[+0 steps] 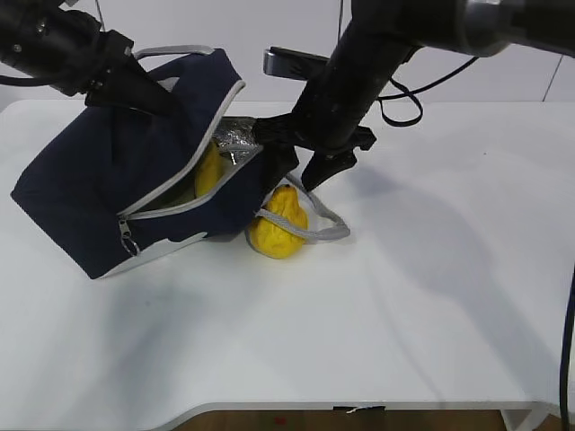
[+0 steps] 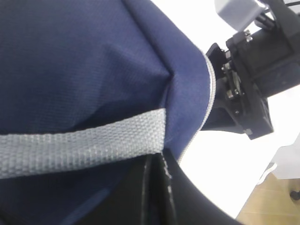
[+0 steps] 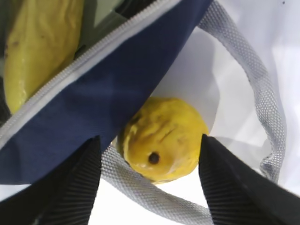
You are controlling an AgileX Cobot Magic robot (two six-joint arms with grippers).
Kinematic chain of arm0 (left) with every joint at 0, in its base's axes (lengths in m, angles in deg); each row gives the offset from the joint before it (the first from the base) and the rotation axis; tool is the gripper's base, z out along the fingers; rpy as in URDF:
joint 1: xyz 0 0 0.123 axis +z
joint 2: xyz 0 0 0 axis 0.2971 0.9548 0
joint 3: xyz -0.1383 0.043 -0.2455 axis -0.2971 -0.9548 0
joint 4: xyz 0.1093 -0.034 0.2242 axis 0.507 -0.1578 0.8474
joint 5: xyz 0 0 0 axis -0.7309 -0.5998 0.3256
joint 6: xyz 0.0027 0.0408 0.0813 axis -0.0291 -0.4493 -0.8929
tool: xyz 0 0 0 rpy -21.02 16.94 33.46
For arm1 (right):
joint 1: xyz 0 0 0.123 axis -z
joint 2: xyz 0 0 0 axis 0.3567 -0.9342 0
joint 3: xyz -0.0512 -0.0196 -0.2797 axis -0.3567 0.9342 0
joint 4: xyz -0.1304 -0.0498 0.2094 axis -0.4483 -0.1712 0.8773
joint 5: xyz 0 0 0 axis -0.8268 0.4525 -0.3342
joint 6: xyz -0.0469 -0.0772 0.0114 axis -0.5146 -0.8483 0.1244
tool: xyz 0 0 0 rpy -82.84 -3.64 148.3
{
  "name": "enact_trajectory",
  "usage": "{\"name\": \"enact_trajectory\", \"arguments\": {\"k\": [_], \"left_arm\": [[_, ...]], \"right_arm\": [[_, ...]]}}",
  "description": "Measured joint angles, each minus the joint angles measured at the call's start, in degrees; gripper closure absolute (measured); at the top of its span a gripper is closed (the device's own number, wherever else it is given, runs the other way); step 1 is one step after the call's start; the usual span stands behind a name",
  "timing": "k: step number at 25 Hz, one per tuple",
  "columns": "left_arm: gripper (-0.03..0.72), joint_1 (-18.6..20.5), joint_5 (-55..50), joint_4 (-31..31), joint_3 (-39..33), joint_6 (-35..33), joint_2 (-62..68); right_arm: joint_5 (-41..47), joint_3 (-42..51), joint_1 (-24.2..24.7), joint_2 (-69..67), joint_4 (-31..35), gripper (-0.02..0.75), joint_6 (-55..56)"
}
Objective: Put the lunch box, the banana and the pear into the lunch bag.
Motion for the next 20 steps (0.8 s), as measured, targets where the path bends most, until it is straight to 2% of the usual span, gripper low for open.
{"name": "enact_trajectory", "arguments": {"k": [20], "left_arm": [[0.695,0.0,0.32,0.86,0.0,0.0,0.0]], "right_arm": [[-0.39,-0.18,0.0,-3.52,0.23,0.218,0.0]]}}
